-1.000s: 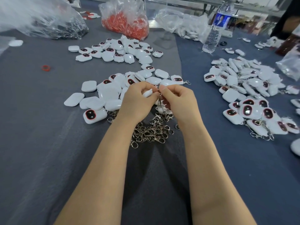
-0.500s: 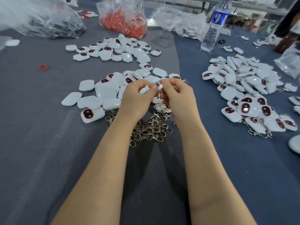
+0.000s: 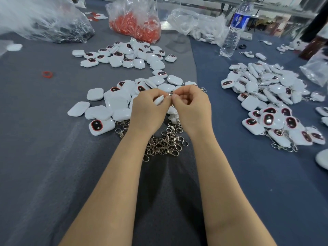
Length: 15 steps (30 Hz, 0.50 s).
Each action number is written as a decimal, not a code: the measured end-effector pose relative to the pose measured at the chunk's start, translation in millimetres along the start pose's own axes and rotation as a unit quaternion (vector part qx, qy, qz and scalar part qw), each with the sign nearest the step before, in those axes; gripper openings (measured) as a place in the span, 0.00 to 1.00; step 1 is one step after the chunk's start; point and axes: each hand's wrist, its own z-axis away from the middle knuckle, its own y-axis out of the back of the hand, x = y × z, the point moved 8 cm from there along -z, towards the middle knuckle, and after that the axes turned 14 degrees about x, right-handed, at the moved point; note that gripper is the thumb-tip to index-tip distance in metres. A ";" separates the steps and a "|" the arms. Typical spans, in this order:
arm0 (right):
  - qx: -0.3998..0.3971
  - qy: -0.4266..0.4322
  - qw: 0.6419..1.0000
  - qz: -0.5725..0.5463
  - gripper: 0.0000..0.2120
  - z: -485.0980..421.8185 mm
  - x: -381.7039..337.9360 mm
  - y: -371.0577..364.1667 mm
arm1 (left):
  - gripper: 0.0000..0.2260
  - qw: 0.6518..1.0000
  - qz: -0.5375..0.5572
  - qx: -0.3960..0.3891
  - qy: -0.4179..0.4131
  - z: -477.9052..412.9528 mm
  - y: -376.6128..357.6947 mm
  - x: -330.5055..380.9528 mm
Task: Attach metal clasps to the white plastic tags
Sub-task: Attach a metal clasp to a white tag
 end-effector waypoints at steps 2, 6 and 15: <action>0.000 0.004 1.000 0.004 0.08 0.1 -0.3 0.1 | 0.05 1.000 -0.021 -0.004 -0.019 0.8 -0.4 2.9; -0.010 0.010 1.000 0.017 0.05 -0.1 0.0 -1.9 | 0.05 0.998 -0.053 -0.003 -0.036 0.8 -0.1 3.9; -0.017 0.023 0.999 0.029 0.08 0.3 -1.2 -2.5 | 0.07 0.996 -0.071 0.001 -0.049 0.3 0.8 4.3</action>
